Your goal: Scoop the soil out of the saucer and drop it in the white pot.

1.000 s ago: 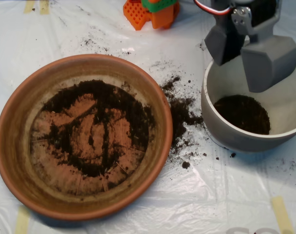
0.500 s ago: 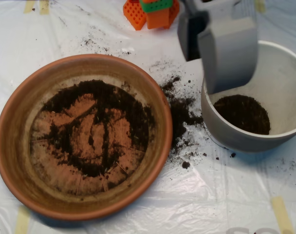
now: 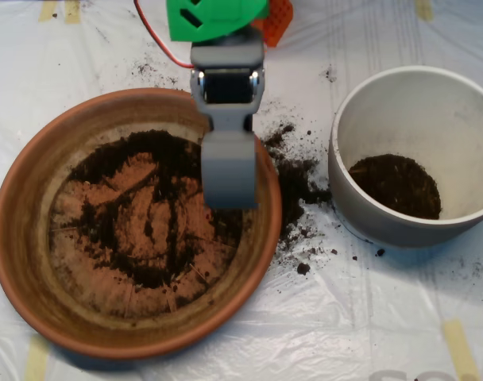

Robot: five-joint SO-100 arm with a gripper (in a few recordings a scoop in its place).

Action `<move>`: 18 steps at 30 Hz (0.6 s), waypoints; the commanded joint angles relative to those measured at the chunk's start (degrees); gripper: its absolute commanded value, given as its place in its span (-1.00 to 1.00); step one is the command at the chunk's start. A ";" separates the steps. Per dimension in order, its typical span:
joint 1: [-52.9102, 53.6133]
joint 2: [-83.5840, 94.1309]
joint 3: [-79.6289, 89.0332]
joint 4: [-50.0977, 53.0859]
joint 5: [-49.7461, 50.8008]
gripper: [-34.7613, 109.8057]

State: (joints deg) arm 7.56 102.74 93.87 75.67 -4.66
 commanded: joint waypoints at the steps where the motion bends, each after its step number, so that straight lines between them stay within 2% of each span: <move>1: 3.87 5.36 4.31 -4.22 -0.70 -0.08; 12: 9.84 0.62 8.35 -8.70 0.18 -0.06; 18: 9.14 -3.69 8.09 -10.02 -5.27 0.07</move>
State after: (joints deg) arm 16.52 98.26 103.01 66.71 -6.86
